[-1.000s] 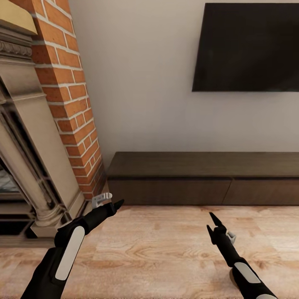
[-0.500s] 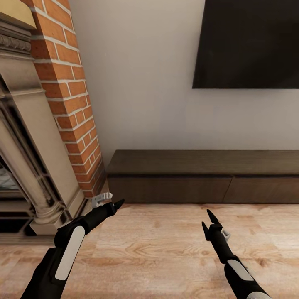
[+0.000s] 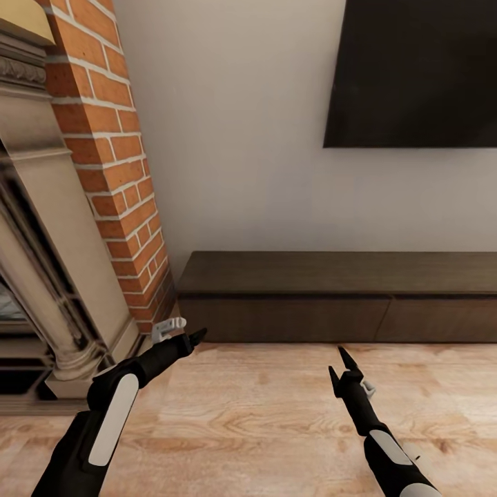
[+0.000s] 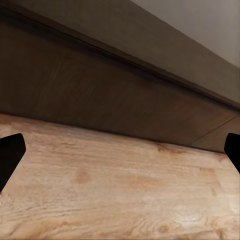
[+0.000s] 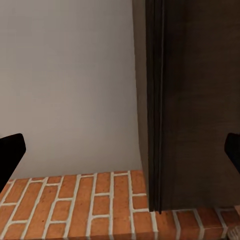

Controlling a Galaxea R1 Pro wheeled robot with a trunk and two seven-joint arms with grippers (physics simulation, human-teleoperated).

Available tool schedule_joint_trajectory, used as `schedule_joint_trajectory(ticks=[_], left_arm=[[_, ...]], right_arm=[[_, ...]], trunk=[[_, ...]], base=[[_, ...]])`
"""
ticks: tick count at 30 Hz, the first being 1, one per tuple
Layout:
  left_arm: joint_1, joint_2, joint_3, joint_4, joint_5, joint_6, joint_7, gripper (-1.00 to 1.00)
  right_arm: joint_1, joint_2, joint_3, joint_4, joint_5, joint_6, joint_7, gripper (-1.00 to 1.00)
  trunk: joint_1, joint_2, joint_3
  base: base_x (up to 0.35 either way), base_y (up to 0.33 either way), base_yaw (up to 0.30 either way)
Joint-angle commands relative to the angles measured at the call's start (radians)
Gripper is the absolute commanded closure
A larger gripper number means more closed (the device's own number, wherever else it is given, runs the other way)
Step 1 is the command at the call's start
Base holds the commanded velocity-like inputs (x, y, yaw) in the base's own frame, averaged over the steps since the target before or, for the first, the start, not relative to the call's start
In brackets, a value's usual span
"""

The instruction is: Place each of the two pumpkins and all three candles from the living room inside a cabinet in the living room (use any cabinet), then make sure every cabinet is closed, and position the cauldron so it is next to a table in the living room.

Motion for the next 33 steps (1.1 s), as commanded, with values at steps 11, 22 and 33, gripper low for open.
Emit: schedule_joint_trajectory(ticks=[11,22,33], left_arm=[[0.000,0.001,0.000,-0.001,0.001,0.013,-0.002,-1.00],[0.000,0.001,-0.005,-0.006,0.012,0.019,-0.014,-1.00],[0.001,0.001,0.003,-0.041,0.066,0.203,-0.329,-1.00]], right_arm=[[-0.001,0.002,-0.004,0.002,-0.013,0.011,0.002,-1.00],[0.000,0.009,-0.005,0.003,-0.014,0.010,0.002,-1.00],[-0.001,0.009,-0.004,0.004,-0.014,0.010,0.001,-1.00]], trunk=[[0.000,0.000,-0.001],[0.000,0.000,-0.001],[0.000,0.000,-0.001]], base=[[0.147,0.014,0.000],[0.147,0.001,0.000],[0.026,0.000,0.000]])
